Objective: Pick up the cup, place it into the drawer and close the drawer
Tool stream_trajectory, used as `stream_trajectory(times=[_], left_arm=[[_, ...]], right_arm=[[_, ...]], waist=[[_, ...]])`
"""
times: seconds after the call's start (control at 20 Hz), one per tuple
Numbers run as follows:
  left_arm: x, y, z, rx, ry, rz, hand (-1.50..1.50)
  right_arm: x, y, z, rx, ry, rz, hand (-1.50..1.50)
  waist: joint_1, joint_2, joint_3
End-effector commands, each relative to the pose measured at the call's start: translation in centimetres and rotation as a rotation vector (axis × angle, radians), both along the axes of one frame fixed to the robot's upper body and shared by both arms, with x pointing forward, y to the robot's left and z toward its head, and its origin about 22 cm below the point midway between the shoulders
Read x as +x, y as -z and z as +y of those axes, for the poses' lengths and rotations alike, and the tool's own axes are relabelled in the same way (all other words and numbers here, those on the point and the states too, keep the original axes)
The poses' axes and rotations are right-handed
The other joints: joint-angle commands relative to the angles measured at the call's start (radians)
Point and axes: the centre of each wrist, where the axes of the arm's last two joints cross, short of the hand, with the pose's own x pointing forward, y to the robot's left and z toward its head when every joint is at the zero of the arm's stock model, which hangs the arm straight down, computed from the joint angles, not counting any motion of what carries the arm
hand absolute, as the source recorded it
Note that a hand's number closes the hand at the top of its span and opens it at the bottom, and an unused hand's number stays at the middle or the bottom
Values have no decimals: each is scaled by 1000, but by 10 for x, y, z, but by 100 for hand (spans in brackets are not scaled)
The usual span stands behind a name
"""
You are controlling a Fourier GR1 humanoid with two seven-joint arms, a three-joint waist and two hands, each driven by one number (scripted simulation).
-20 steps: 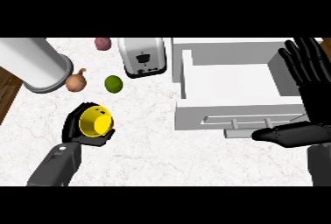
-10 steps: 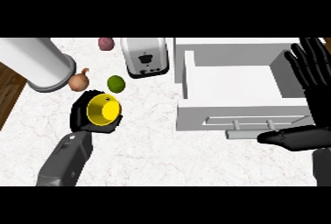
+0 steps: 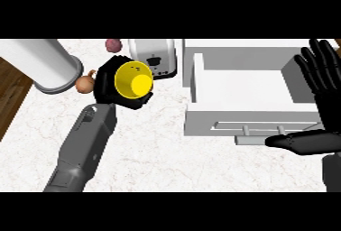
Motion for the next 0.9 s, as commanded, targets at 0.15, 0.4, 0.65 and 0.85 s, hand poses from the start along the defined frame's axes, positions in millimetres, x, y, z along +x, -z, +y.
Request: stream_trajectory(times=[0.15, 0.4, 0.65, 0.85], left_arm=[[18, -95, -64, 37, 73, -13, 150], [23, -143, -109, 97, 54, -7, 150], [39, -183, -140, 174, 9, 63, 150], [41, -181, -157, 233, -40, 169, 150]], right_arm=[[-5, 8, 10, 4, 3, 1, -150], [1, -3, -6, -25, 15, -19, -150], [6, 3, 3, 17, -3, -35, -150], [-1, 6, -1, -6, -38, -27, -150]], waist=[[-6, -2, 0], [-26, 5, 0], [-43, 14, 0], [-73, 18, 1]])
